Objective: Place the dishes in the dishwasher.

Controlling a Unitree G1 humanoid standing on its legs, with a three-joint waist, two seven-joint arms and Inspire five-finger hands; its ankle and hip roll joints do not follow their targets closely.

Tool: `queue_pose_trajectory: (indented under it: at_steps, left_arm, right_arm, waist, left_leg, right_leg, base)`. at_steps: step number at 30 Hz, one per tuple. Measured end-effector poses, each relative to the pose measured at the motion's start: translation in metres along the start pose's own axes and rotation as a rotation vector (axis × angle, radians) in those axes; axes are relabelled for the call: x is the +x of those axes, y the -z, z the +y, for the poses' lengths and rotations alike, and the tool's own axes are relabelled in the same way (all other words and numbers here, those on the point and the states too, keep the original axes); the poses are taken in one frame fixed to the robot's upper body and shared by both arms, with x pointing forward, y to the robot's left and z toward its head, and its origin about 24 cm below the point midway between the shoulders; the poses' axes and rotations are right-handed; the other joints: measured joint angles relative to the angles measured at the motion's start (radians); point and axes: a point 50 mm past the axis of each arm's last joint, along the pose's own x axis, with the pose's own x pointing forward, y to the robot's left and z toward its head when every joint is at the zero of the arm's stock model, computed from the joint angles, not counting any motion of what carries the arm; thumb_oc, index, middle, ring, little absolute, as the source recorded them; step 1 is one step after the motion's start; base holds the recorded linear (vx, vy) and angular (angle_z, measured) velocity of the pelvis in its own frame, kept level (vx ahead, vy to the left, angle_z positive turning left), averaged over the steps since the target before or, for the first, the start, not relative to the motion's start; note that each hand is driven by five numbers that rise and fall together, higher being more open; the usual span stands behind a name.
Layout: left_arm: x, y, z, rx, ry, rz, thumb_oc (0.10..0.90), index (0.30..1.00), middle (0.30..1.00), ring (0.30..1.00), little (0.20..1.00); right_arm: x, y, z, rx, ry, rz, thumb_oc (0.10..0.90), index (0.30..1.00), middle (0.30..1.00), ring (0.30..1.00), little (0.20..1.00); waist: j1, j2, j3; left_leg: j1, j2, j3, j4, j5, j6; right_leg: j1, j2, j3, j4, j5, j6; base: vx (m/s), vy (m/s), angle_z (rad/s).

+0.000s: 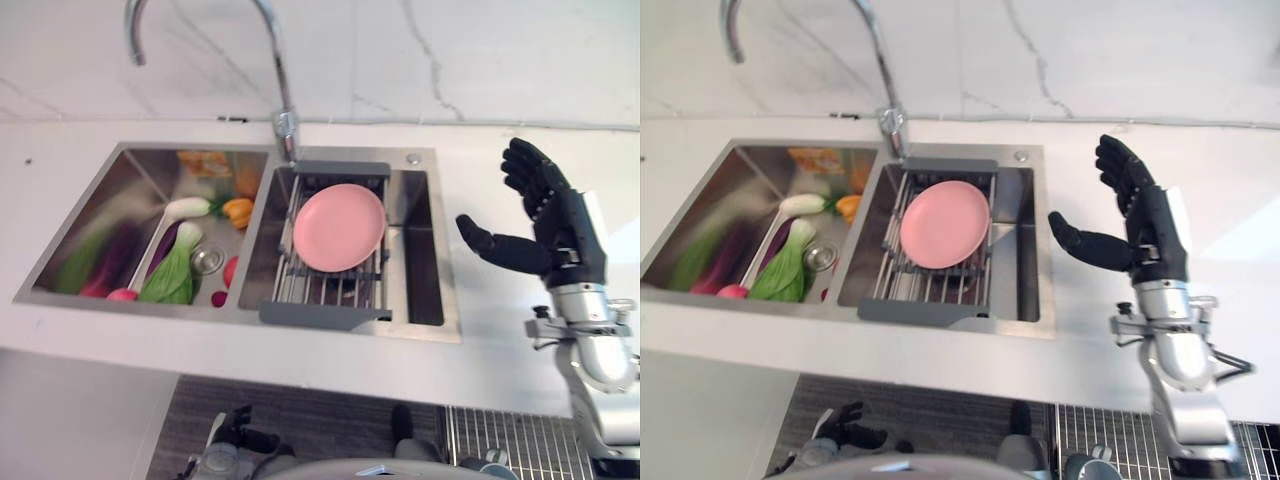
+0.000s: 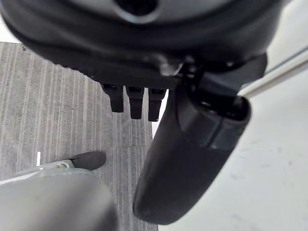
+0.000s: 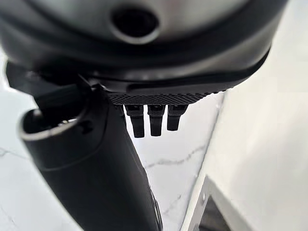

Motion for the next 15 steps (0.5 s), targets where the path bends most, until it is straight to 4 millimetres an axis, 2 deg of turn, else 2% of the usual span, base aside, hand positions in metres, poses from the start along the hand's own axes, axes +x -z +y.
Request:
queue_pose_trajectory:
  at_steps: [2,3,4,6,9,10,13,15]
  left_arm:
    - [0.000,0.001,0.000,0.010,0.008,-0.001,0.800,0.900,0.900,0.900,0.900]
    - [0.000,0.001,0.004,0.004,0.000,-0.003,0.800,0.900,0.900,0.900,0.900]
    - [0.001,0.000,0.005,0.004,-0.003,-0.005,0.800,0.900,0.900,0.900,0.900]
    - [0.001,0.001,0.009,-0.005,-0.004,-0.001,0.800,0.900,0.900,0.900,0.900]
    - [0.001,0.000,0.008,-0.007,0.000,-0.007,0.800,0.900,0.900,0.900,0.900]
    - [0.001,0.000,0.009,-0.007,-0.002,-0.006,0.800,0.900,0.900,0.900,0.900]
    - [0.001,-0.001,0.008,-0.008,0.001,-0.011,0.800,0.900,0.900,0.900,0.900]
    - [0.001,0.000,0.007,-0.007,0.002,-0.004,0.800,0.900,0.900,0.900,0.900]
  right_arm:
    - [0.001,-0.004,-0.003,-0.124,-0.074,-0.006,0.800,0.900,0.900,0.900,0.900]
    - [0.003,-0.012,0.003,-0.203,-0.184,-0.035,0.800,0.900,0.900,0.900,0.900]
    - [0.002,-0.014,0.008,-0.210,-0.212,-0.048,0.800,0.900,0.900,0.900,0.900]
    - [0.003,-0.023,0.034,-0.211,-0.342,-0.105,0.800,0.900,0.900,0.900,0.900]
    - [0.001,-0.037,0.056,-0.239,-0.473,-0.195,0.800,0.900,0.900,0.900,0.900]
    - [0.007,-0.047,0.069,-0.270,-0.529,-0.268,0.800,0.900,0.900,0.900,0.900]
    - [0.013,-0.056,0.077,-0.290,-0.556,-0.344,0.800,0.900,0.900,0.900,0.900]
    - [0.021,-0.066,0.086,-0.414,-0.571,-0.437,0.800,0.900,0.900,0.900,0.900]
  waist:
    - [-0.021,0.001,-0.003]
    - [-0.038,-0.019,-0.007]
    - [-0.040,-0.030,-0.010]
    - [-0.038,-0.051,-0.022]
    - [-0.026,-0.054,-0.027]
    - [-0.023,-0.052,-0.028]
    - [-0.003,-0.047,-0.032]
    - [0.008,-0.038,-0.038]
  left_leg:
    - [0.009,0.007,0.015,0.000,-0.019,0.000]
    - [0.011,0.001,0.025,0.000,-0.022,0.004]
    - [0.011,-0.001,0.028,0.000,-0.022,0.005]
    - [0.016,-0.005,0.040,0.000,-0.024,0.009]
    - [0.016,-0.006,0.040,0.000,-0.026,0.012]
    - [0.017,-0.007,0.043,0.000,-0.027,0.013]
    - [0.018,-0.008,0.051,0.000,-0.028,0.016]
    - [0.022,-0.010,0.057,0.000,-0.028,0.017]
  right_leg:
    - [-0.001,0.007,0.006,-0.002,0.001,0.002]
    - [-0.008,-0.002,0.018,-0.002,0.005,0.008]
    - [-0.010,-0.004,0.022,-0.002,0.007,0.011]
    - [-0.015,-0.006,0.036,-0.003,0.012,0.016]
    - [-0.015,-0.007,0.035,-0.003,0.014,0.019]
    - [-0.015,-0.008,0.039,-0.005,0.017,0.023]
    - [-0.015,-0.008,0.041,-0.005,0.019,0.024]
    - [-0.015,-0.009,0.045,-0.006,0.023,0.024]
  base:
    - [-0.02,0.043,-0.16]
    - [-0.02,0.048,-0.18]
    - [-0.03,0.061,-0.24]
    - [-0.02,0.035,-0.13]
    - [-0.01,0.022,0.00]
    - [-0.02,0.021,-0.06]
    - [-0.01,0.013,-0.03]
    - [-0.01,0.022,-0.05]
